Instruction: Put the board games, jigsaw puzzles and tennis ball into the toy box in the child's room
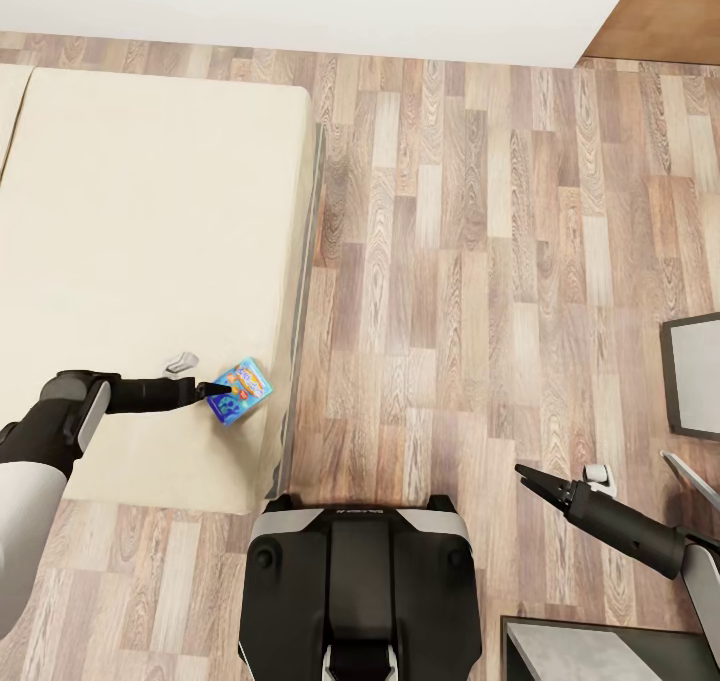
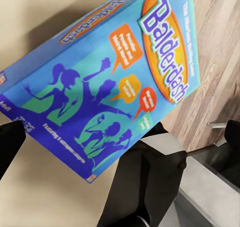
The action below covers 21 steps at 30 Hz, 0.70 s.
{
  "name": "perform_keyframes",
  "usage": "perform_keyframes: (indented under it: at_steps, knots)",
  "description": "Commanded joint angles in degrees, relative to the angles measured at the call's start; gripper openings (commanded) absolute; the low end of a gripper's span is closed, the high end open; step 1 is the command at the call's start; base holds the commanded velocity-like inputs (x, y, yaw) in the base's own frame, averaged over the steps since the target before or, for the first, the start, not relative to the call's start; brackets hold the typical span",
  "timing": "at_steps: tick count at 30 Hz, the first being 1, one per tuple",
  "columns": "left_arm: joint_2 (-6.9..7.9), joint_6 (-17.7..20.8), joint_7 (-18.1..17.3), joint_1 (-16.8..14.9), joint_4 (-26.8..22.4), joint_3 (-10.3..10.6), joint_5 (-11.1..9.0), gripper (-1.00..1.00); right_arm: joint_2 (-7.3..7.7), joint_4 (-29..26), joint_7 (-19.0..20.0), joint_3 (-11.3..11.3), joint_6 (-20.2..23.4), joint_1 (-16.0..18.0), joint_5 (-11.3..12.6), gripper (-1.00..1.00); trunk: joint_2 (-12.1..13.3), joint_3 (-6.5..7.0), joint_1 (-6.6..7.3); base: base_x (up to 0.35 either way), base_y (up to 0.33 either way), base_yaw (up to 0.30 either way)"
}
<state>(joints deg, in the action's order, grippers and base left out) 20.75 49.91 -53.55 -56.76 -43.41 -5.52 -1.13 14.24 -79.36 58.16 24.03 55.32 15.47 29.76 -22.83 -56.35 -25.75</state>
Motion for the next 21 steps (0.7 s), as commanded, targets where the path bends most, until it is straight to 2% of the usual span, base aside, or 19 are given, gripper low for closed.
perform_keyframes:
  at_steps: [1, 21]
  knots:
    - [-0.01, 0.45, -0.12, -0.02, -0.01, -0.09, -0.12, 1.00, 0.00, 0.00, 0.19, 0.05, 0.22, 0.03, -0.06, 1.00, -0.09, -0.05, -0.03, 0.000, 0.000, 0.000]
    - [-0.10, 1.75, 0.47, -0.02, -0.01, -0.02, -0.11, 1.00, 0.00, 0.00, 0.20, 0.05, 0.27, 0.03, -0.06, 1.00, -0.09, -0.05, -0.03, 0.000, 0.000, 0.000]
